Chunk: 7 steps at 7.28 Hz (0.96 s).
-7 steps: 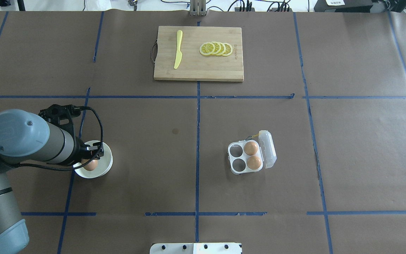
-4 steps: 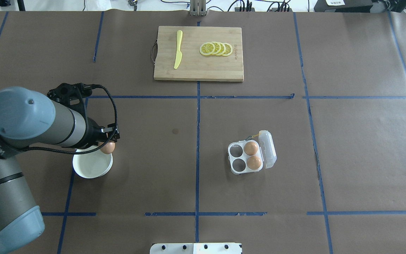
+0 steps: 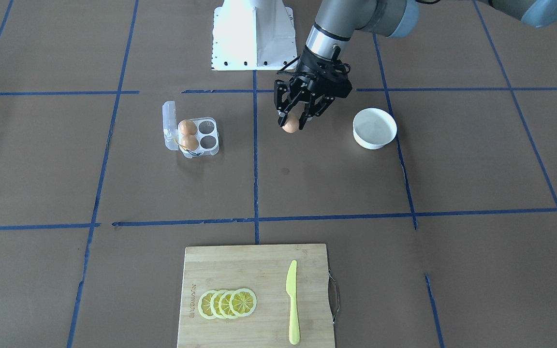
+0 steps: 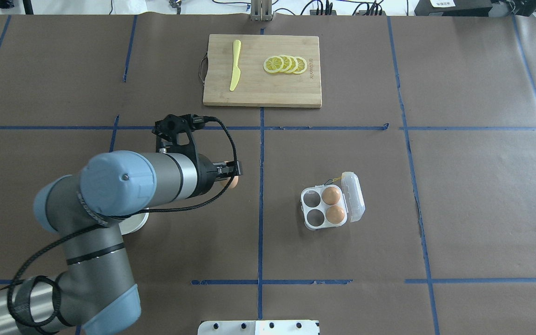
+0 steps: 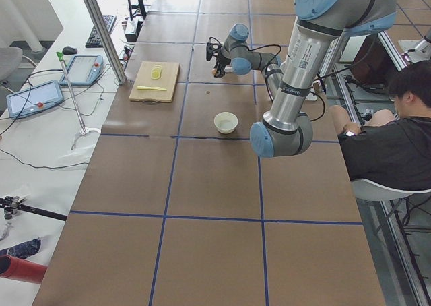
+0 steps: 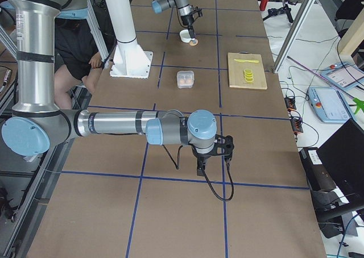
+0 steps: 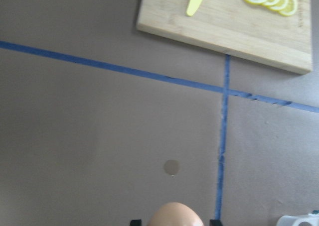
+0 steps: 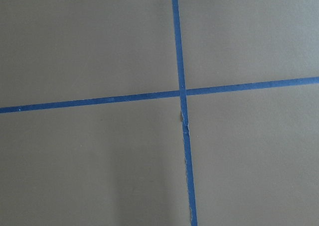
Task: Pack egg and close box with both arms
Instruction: 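Carry the egg over the empty slot of the clear carton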
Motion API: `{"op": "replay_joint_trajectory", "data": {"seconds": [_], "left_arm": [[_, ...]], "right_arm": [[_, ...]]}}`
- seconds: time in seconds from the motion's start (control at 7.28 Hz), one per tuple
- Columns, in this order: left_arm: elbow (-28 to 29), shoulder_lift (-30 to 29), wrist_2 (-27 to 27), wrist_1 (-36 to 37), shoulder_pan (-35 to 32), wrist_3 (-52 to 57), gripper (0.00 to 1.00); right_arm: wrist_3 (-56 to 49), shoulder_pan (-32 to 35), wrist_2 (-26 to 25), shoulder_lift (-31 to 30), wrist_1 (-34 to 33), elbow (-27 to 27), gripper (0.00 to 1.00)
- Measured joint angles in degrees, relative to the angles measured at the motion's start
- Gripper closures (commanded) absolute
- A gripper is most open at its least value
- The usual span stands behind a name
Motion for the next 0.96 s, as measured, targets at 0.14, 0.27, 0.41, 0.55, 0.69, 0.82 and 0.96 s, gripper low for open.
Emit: {"op": "replay_joint_trajectory", "data": {"seconds": [0.14, 0.27, 0.41, 0.55, 0.69, 0.82, 0.96], "left_arm": [[3.90, -2.43, 2.90, -4.44, 2.36, 0.22, 1.00], [7.71, -5.88, 4.72, -6.58, 4.16, 0.36, 1.00], [12.62, -10.14, 6.75, -8.47, 5.80, 0.37, 1.00], [17.57, -13.43, 8.86, -11.31, 7.27, 0.34, 1.00], [21.06, -15.19, 10.56, -14.05, 8.38, 0.32, 1.00], [22.68, -15.86, 11.28, -15.30, 8.96, 0.31, 1.00], [23.42, -16.12, 11.55, -15.83, 9.42, 0.31, 1.00]], "right_arm": [[0.01, 0.00, 0.00, -0.02, 0.00, 0.06, 0.00], [0.03, -0.02, 0.02, -0.03, 0.00, 0.14, 0.00], [0.06, -0.05, 0.10, -0.06, 0.00, 0.22, 0.00], [0.08, -0.07, 0.19, -0.07, -0.01, 0.27, 0.00], [0.09, -0.08, 0.23, -0.06, -0.01, 0.30, 0.00], [0.09, -0.08, 0.25, -0.05, -0.02, 0.31, 0.00], [0.09, -0.08, 0.26, -0.04, -0.06, 0.31, 0.00]]}}
